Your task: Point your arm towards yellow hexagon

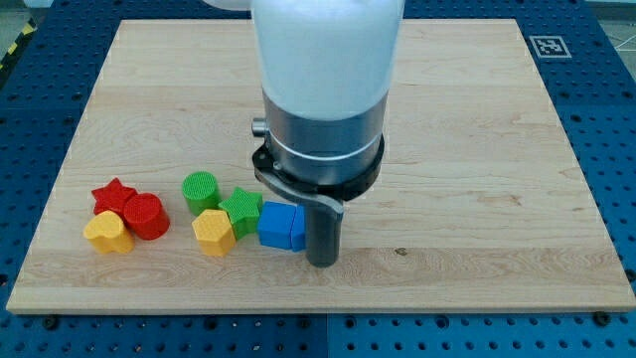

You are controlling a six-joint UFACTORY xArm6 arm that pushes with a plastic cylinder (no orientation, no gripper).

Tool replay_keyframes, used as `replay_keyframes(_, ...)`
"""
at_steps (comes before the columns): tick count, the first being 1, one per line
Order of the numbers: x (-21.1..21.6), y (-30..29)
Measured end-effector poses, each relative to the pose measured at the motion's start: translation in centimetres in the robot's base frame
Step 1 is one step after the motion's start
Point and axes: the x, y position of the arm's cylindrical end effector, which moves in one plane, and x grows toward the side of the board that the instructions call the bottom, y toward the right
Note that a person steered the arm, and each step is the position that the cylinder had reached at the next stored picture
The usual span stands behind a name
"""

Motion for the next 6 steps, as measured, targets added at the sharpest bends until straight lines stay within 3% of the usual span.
replay_keyframes(2,-1.7,0.5)
replay_keyframes(3,2.1,2.0)
replay_keyframes(4,2.7,1.9)
replay_keyframes(6,2.6,-9.2)
